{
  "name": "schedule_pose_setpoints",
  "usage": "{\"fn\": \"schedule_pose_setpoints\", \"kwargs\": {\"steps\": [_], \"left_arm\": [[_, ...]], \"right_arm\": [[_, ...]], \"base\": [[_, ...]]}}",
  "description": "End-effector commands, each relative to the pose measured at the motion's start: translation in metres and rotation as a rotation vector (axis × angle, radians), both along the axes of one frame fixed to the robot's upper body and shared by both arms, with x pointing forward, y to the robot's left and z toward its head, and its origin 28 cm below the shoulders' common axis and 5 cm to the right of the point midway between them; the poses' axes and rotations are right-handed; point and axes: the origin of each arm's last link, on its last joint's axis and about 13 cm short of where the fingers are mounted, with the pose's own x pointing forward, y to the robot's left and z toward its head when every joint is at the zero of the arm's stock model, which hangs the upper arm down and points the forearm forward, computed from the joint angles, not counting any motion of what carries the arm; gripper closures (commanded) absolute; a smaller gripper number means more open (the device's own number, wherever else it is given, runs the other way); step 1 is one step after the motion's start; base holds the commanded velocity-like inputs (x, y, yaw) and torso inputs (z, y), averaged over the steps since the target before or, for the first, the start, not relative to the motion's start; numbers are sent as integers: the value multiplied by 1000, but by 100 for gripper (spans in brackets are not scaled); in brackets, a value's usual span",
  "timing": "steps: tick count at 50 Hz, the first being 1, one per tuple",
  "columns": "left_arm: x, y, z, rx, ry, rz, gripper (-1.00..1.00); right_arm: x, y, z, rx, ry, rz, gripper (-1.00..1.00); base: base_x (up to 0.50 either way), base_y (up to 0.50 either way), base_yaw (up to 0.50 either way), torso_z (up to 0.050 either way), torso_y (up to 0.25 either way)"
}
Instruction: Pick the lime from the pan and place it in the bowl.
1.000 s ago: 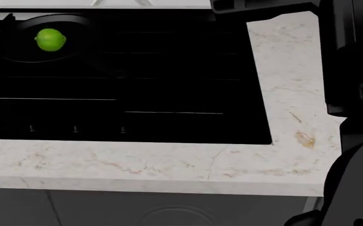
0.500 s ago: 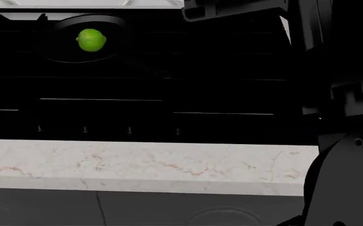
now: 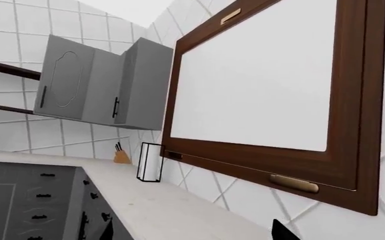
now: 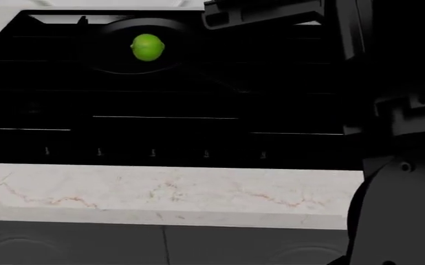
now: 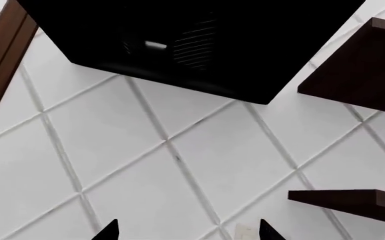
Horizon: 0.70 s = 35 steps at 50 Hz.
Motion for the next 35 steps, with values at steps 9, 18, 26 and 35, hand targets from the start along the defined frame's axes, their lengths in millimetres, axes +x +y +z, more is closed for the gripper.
{"fn": "schedule_pose_setpoints", "kwargs": {"steps": [9,18,26,35], "left_arm": [[-2,3,3,-13,-28,4,-100],[0,3,1,-15,-22,3,-100],[-1,3,0,-16,-21,5,-100],[-1,4,-1,-18,-21,2,-100]], "right_arm": [[-1,2,3,11,0,16,-100],[1,2,2,10,4,21,-100],[0,2,2,8,4,24,-100],[-2,2,2,9,2,23,-100]], "base": [[0,247,0,0,0],[0,247,0,0,0],[0,245,0,0,0],[0,244,0,0,0]]}}
